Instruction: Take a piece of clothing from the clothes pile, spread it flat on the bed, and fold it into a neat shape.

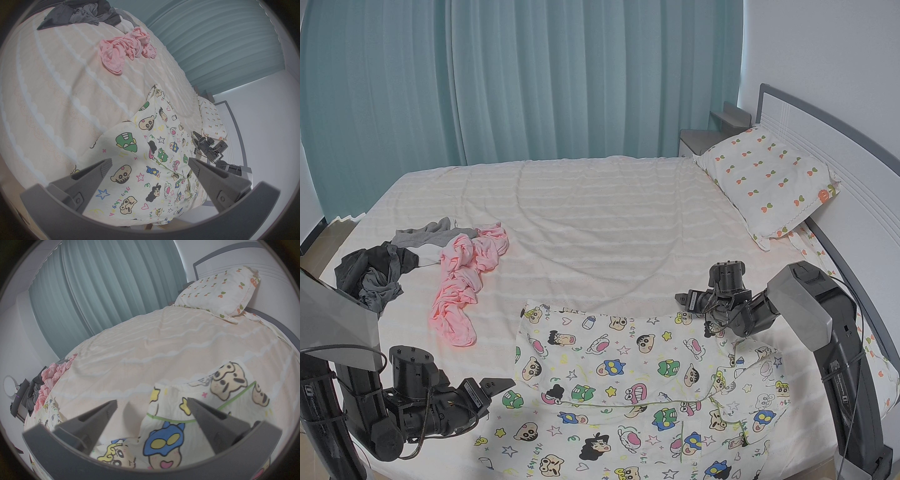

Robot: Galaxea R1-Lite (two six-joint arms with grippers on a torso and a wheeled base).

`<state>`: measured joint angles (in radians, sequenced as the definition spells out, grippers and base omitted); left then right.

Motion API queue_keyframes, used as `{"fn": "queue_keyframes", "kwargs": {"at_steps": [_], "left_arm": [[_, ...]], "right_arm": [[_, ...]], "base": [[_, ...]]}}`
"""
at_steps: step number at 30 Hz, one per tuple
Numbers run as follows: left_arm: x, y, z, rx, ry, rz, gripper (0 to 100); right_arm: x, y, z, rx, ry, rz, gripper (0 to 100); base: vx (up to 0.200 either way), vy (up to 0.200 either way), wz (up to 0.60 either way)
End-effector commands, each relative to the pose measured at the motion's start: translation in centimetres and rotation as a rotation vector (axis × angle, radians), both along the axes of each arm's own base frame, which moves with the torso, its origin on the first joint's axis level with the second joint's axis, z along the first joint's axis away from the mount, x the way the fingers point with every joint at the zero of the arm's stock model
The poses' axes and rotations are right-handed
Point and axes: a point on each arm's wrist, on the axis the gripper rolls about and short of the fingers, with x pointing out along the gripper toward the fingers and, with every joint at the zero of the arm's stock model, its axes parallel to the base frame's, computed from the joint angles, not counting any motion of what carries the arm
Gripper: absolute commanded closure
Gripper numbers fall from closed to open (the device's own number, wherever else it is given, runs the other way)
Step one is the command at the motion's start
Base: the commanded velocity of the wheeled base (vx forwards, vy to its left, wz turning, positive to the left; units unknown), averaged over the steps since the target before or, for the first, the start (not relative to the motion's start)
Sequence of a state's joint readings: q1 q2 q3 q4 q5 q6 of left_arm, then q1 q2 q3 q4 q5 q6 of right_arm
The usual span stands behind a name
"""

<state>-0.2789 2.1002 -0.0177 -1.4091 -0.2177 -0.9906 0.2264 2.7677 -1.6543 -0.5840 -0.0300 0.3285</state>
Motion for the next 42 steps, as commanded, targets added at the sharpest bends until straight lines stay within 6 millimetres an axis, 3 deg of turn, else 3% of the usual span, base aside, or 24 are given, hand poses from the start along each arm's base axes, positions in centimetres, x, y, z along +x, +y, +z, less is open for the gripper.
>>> {"fn": "queue_keyframes", "kwargs": {"at_steps": [1, 7, 18, 26, 27, 33, 38, 42], "left_arm": [[-0.4, 0.1, -0.1, 0.004, 0.016, 0.000, 0], [-0.4, 0.1, -0.1, 0.005, 0.018, -0.002, 0], [-0.4, 0.0, -0.1, 0.005, 0.018, -0.003, 0], [-0.4, 0.0, -0.1, 0.005, 0.018, -0.003, 0], [-0.4, 0.0, -0.1, 0.004, 0.018, -0.006, 0], [-0.4, 0.0, -0.1, 0.003, 0.017, -0.008, 0], [-0.5, -0.3, -0.1, 0.003, 0.015, -0.020, 0], [-0.5, -0.3, 0.0, 0.002, 0.011, -0.022, 0]], "right_arm": [[0.1, 0.0, -0.8, -0.003, 0.004, -0.001, 100], [0.2, 0.1, -0.3, -0.008, -0.024, 0.000, 100], [0.3, 2.6, 1.5, -0.005, -0.151, -0.011, 100], [0.6, 2.9, 1.6, -0.007, -0.169, -0.020, 100], [0.7, 2.8, 1.6, -0.007, -0.169, -0.020, 0], [0.3, 2.6, 2.8, 0.012, -0.179, -0.022, 0], [-1.5, 1.8, 2.8, 0.049, -0.099, -0.018, 0], [-3.3, 0.5, 4.5, 0.129, -0.076, -0.066, 0]], "base": [[0.000, 0.000, 0.00], [0.000, 0.000, 0.00], [0.000, 0.000, 0.00], [0.000, 0.000, 0.00], [0.000, 0.000, 0.00], [0.000, 0.000, 0.00], [0.000, 0.000, 0.00], [0.000, 0.000, 0.00]]}}
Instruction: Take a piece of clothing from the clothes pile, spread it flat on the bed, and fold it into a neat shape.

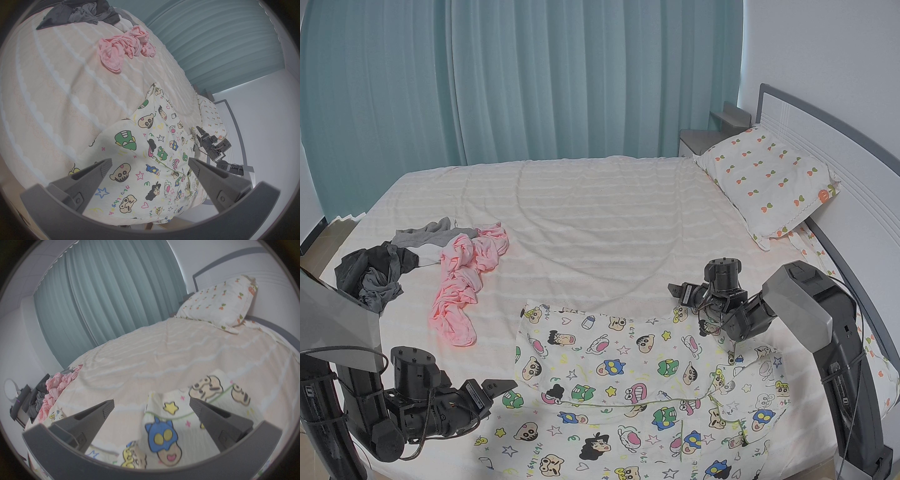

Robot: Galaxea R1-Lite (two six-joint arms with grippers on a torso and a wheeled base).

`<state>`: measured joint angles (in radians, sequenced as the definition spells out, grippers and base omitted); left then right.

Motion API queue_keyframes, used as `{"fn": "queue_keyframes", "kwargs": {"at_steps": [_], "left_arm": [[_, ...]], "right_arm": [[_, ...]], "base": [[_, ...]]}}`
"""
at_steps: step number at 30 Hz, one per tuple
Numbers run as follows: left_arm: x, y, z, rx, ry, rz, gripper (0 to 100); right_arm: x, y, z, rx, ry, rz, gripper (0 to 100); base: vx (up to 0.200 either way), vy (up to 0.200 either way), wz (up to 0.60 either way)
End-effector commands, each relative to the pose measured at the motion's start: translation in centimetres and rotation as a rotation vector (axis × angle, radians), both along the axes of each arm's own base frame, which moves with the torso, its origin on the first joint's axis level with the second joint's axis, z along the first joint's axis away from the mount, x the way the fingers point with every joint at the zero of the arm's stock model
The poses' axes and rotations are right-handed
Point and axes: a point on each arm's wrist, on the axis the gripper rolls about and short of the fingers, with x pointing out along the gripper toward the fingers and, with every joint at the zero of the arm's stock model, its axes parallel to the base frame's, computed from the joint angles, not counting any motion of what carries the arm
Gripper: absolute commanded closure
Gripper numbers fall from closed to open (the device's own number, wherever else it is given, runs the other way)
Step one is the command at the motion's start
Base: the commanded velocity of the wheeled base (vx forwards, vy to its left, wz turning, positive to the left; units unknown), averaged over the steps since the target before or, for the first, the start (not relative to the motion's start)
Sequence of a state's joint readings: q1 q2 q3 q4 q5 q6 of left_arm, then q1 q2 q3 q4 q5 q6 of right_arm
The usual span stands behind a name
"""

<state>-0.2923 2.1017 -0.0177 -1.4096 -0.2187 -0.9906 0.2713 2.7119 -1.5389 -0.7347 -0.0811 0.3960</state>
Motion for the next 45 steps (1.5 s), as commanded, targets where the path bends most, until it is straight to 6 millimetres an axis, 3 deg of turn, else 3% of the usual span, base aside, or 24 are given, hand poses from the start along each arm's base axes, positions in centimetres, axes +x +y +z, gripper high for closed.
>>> {"fn": "queue_keyframes", "kwargs": {"at_steps": [1, 3, 4, 5, 6, 8, 9, 13, 19, 25, 31, 39, 43, 45], "left_arm": [[-0.5, -0.1, 0.1, 0.001, 0.011, -0.006, 0], [-0.5, -0.1, 0.1, 0.000, 0.012, -0.006, 0], [-0.5, -0.3, 0.2, -0.015, 0.015, 0.000, 0], [-0.5, -0.3, 0.2, -0.015, 0.015, 0.000, 0], [-0.6, -0.5, 0.3, -0.024, 0.015, -0.001, 0], [-0.7, -0.6, 0.4, -0.031, 0.012, 0.004, 0], [-0.7, -0.6, 0.5, -0.027, 0.012, 0.010, 0], [-0.8, -0.8, 0.3, -0.008, 0.018, 0.019, 0], [-0.9, -0.8, 0.2, 0.006, 0.033, 0.013, 0], [-1.4, -0.8, -0.2, 0.031, 0.082, 0.008, 0], [-1.6, -0.7, -0.5, 0.054, 0.117, 0.004, 0], [-1.4, -0.2, -0.7, 0.085, 0.107, 0.029, 0], [-0.5, 0.1, -1.4, 0.157, 0.080, 0.032, 0], [0.8, -0.2, -2.6, 0.225, 0.070, 0.004, 0]], "right_arm": [[-2.5, -1.8, 3.7, 0.087, 0.010, -0.036, 0], [-2.7, -2.0, 4.0, 0.092, 0.011, -0.035, 0], [-5.3, -3.2, 5.5, 0.129, 0.057, -0.019, 0], [-5.3, -3.2, 5.5, 0.129, 0.057, -0.019, 0], [-8.2, -4.1, 6.3, 0.148, 0.110, -0.009, 0], [-10.1, -4.8, 6.4, 0.153, 0.145, -0.005, 0], [-12.9, -5.8, 6.6, 0.162, 0.170, 0.003, 0], [-17.0, -8.3, 6.4, 0.189, 0.164, -0.007, 0], [-21.2, -11.6, 5.6, 0.215, 0.135, -0.050, 0], [-24.8, -12.6, 5.3, 0.264, 0.170, -0.010, 0], [-26.7, -12.5, 4.7, 0.262, 0.241, 0.008, 0], [-26.9, -12.4, 3.5, 0.275, 0.306, 0.028, 0], [-27.0, -12.4, 2.9, 0.269, 0.329, 0.018, 0], [-27.0, -12.3, 2.8, 0.259, 0.335, 0.030, 0]], "base": [[0.000, 0.000, 0.00], [0.000, 0.000, 0.00], [0.000, 0.000, 0.00], [0.000, 0.000, 0.00], [0.000, 0.000, 0.00], [-0.200, 0.000, 0.00], [-0.200, 0.000, 0.00], [-0.200, 0.000, 0.00], [-0.200, 0.000, 0.00], [-0.200, 0.000, 0.00], [-0.167, 0.000, 0.00], [0.000, 0.000, 0.00], [0.000, 0.000, 0.00], [0.000, 0.000, 0.00]]}}
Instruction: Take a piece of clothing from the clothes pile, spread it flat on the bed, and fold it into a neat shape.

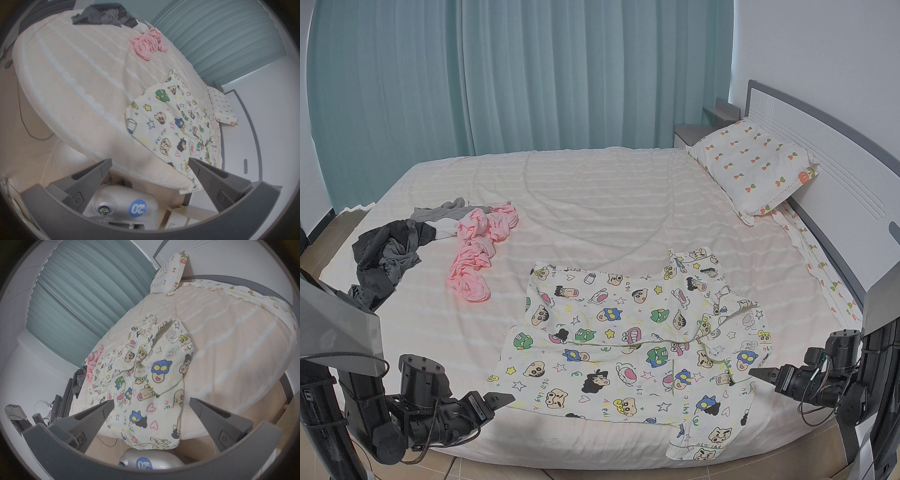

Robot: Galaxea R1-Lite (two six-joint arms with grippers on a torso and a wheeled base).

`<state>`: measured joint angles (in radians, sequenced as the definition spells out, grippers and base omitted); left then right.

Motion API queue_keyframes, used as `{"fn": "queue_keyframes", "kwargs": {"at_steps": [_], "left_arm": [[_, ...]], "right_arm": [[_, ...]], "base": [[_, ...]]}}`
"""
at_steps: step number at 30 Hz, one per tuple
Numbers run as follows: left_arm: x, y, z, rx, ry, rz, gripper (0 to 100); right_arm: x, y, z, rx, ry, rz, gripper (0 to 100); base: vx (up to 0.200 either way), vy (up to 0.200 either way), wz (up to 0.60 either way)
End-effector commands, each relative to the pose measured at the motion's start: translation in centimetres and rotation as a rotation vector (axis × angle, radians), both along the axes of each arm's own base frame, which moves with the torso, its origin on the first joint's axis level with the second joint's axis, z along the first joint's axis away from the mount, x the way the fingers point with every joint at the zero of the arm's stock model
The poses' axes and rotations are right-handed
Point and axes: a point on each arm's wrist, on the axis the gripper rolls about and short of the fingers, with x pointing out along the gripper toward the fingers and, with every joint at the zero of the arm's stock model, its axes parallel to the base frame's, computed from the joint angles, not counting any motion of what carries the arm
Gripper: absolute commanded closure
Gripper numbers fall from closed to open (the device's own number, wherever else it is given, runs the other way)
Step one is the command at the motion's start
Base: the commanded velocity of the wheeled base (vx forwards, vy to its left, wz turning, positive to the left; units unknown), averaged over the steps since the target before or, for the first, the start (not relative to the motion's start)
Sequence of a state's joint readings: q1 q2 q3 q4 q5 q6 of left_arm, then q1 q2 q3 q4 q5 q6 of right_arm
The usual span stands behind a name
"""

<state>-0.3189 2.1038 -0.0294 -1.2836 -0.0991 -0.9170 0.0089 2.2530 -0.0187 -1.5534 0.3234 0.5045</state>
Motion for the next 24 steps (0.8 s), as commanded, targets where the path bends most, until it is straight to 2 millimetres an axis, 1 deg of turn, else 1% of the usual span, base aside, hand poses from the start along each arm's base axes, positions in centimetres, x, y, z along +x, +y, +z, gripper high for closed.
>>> {"fn": "queue_keyframes", "kwargs": {"at_steps": [1, 2, 3, 4, 6, 7, 8, 9, 10, 12, 14, 15, 17, 21, 24], "left_arm": [[1.6, -0.1, -1.8, 0.074, 0.009, -0.014, 0], [2.6, -0.2, -2.9, 0.158, -0.008, -0.040, 0], [2.7, -0.2, -3.0, 0.172, -0.011, -0.044, 0], [3.5, -0.2, -3.9, 0.260, -0.034, -0.086, 0], [4.1, -0.3, -4.4, 0.318, -0.054, -0.136, 0], [4.3, -0.5, -4.5, 0.329, -0.062, -0.150, 0], [5.0, -0.7, -4.7, 0.335, -0.080, -0.159, 0], [5.2, -0.8, -4.8, 0.335, -0.082, -0.160, 0], [6.0, -1.0, -5.2, 0.339, -0.094, -0.159, 0], [6.5, -1.0, -5.6, 0.343, -0.090, -0.160, 0], [7.4, -1.3, -5.9, 0.354, -0.107, -0.176, 0], [7.4, -1.3, -5.9, 0.354, -0.107, -0.176, 0], [8.2, -1.6, -5.9, 0.357, -0.137, -0.182, 0], [8.4, -1.6, -6.1, 0.402, -0.125, -0.229, 0], [9.1, -1.8, -5.9, 0.412, -0.149, -0.239, 0]], "right_arm": [[-0.5, 0.1, -0.7, -0.010, 0.041, 0.011, 0], [-0.5, 0.3, -1.0, -0.017, 0.049, 0.023, 0], [-0.5, 0.3, -1.0, -0.019, 0.052, 0.022, 0], [-0.6, 0.3, -1.4, -0.027, 0.064, 0.028, 0], [-0.6, 0.3, -1.7, -0.037, 0.075, 0.029, 0], [-0.6, 0.3, -1.8, -0.040, 0.079, 0.029, 0], [-0.6, 0.3, -1.9, -0.040, 0.085, 0.030, 0], [-0.6, 0.3, -1.9, -0.041, 0.086, 0.031, 0], [-0.6, 0.3, -2.0, -0.041, 0.088, 0.029, 0], [-0.6, 0.3, -1.9, -0.041, 0.086, 0.029, 0], [-0.6, 0.3, -1.9, -0.044, 0.083, 0.029, 0], [-0.6, 0.3, -1.9, -0.044, 0.083, 0.029, 0], [-0.6, 0.3, -1.9, -0.043, 0.086, 0.030, 0], [-0.6, 0.6, -1.8, -0.045, 0.081, 0.042, 0], [-0.6, 0.9, -1.8, -0.047, 0.078, 0.054, 0]], "base": [[0.000, 0.000, 0.00], [0.000, 0.000, 0.00], [0.000, 0.000, 0.00], [0.000, 0.000, 0.00], [0.000, 0.000, 0.00], [0.000, 0.000, 0.00], [0.000, 0.000, 0.00], [0.000, 0.000, 0.00], [0.000, 0.000, 0.00], [0.000, 0.000, 0.00], [0.000, 0.000, 0.00], [0.000, 0.000, 0.00], [0.000, 0.000, 0.00], [0.000, 0.000, 0.00], [0.000, 0.000, 0.00]]}}
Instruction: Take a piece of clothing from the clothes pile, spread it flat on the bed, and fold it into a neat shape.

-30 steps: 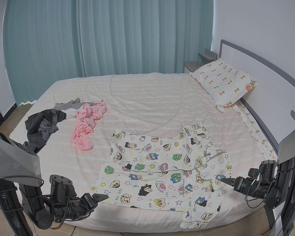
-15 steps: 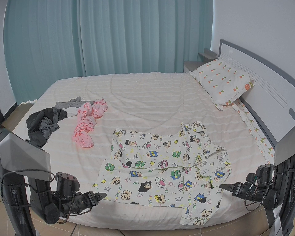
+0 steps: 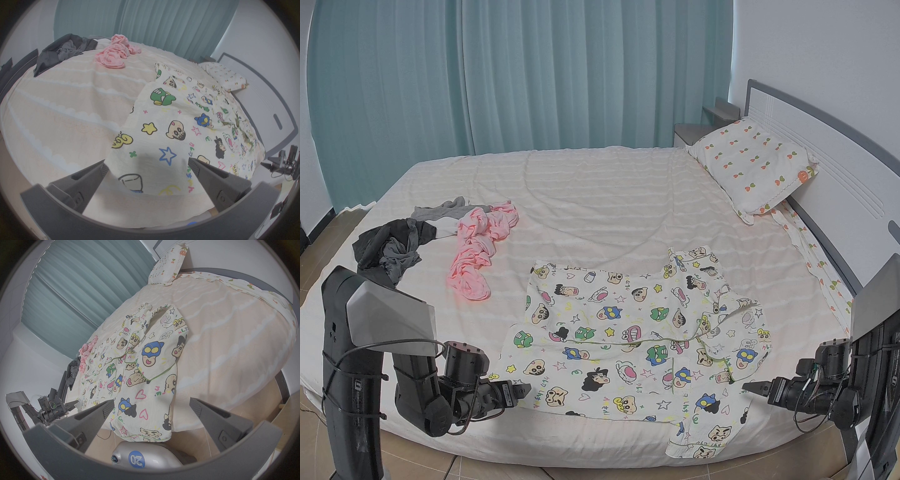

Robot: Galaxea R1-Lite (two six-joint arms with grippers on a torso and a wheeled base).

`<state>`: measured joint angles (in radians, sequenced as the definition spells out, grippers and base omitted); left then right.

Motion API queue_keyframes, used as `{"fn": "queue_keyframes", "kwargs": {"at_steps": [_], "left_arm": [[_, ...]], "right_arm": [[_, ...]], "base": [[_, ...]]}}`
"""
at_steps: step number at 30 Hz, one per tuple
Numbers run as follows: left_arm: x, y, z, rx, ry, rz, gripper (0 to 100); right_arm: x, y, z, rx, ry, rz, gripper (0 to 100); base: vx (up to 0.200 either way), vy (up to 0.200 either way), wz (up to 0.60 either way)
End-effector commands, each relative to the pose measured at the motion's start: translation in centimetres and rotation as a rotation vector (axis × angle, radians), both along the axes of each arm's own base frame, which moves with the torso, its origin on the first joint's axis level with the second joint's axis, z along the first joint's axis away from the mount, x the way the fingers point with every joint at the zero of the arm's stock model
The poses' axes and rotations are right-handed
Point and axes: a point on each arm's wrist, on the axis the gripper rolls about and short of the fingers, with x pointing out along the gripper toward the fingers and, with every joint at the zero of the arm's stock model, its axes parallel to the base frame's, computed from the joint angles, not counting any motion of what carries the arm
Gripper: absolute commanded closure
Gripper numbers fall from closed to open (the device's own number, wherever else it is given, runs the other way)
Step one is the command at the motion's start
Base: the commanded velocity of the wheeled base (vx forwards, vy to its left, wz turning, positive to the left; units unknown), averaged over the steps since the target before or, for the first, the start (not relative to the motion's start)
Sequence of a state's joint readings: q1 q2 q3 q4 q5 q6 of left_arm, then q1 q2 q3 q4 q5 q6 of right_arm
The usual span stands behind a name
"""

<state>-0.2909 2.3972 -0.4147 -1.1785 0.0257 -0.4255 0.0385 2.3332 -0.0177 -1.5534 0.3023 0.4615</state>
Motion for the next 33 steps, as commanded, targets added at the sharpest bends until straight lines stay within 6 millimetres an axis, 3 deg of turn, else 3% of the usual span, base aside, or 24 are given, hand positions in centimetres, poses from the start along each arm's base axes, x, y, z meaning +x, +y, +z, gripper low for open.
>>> {"fn": "queue_keyframes", "kwargs": {"at_steps": [1, 6, 12, 13, 28, 33], "left_arm": [[1.0, -0.3, -0.2, 0.000, -0.022, -0.005, 0], [2.0, -0.6, 0.0, -0.011, -0.056, -0.006, 0], [2.0, -0.7, -0.8, 0.003, -0.015, -0.011, 0], [2.0, -0.6, -0.8, 0.006, -0.010, -0.011, 100], [0.8, 0.4, -1.0, 0.020, 0.036, 0.018, 100], [0.6, 0.7, -0.1, 0.029, -0.029, 0.055, 100]], "right_arm": [[-0.4, 0.3, 0.0, -0.002, 0.011, 0.010, 0], [-0.4, 0.4, -0.1, -0.011, 0.014, 0.008, 0], [-0.4, 0.4, -0.1, -0.011, 0.014, 0.008, 0], [-0.4, 0.4, -0.1, -0.011, 0.014, 0.006, 0], [-0.4, -0.5, -0.3, -0.018, 0.019, -0.017, 0], [-1.0, -0.9, -3.0, -0.117, 0.091, 0.110, 0]], "base": [[0.000, 0.000, 0.00], [0.000, 0.000, 0.00], [0.000, 0.000, 0.00], [0.000, 0.000, 0.00], [0.000, 0.000, 0.00], [0.000, 0.000, 0.00]]}}
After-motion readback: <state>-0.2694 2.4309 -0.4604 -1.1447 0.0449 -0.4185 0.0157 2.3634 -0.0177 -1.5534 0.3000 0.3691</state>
